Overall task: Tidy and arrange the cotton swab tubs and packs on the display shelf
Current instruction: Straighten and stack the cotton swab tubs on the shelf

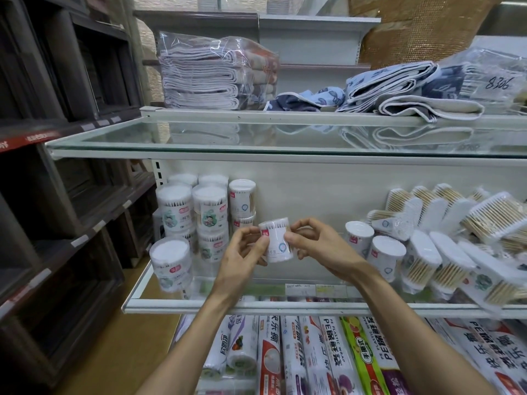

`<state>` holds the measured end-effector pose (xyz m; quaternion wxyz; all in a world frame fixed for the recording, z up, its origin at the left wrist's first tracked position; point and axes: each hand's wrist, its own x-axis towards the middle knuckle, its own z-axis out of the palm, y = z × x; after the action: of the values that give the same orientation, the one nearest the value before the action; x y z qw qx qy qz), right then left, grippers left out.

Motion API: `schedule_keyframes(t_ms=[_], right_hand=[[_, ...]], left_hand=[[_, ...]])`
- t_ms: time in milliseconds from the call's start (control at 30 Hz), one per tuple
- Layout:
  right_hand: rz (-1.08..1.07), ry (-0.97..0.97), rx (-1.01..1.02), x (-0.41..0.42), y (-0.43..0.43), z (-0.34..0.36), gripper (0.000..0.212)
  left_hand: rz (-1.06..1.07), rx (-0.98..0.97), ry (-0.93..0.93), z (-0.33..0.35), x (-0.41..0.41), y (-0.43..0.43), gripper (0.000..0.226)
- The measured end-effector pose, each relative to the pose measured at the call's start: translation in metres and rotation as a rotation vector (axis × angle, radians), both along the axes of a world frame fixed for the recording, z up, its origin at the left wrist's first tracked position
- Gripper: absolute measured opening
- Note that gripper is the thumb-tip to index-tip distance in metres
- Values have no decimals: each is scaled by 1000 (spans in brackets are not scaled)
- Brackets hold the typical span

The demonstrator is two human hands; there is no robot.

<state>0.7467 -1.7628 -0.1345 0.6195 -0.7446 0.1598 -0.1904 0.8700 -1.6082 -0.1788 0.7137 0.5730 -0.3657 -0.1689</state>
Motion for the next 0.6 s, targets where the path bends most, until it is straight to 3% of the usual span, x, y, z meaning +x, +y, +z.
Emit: schedule_keyframes(t_ms=[167, 333, 467, 600], right_hand=[[56, -19, 61, 1, 0, 2, 45], [53, -119, 324, 1, -6, 2, 42], [76, -102, 283, 4, -6, 0, 42], [-54, -148, 195, 22, -11, 1, 36]], left_hand=[[-24, 26, -14, 2, -2, 0, 29], [-49, 39, -32, 1, -1, 0, 29], [-42, 46, -38, 1, -2, 1, 26], [-12, 44, -25, 0, -2, -1, 26]])
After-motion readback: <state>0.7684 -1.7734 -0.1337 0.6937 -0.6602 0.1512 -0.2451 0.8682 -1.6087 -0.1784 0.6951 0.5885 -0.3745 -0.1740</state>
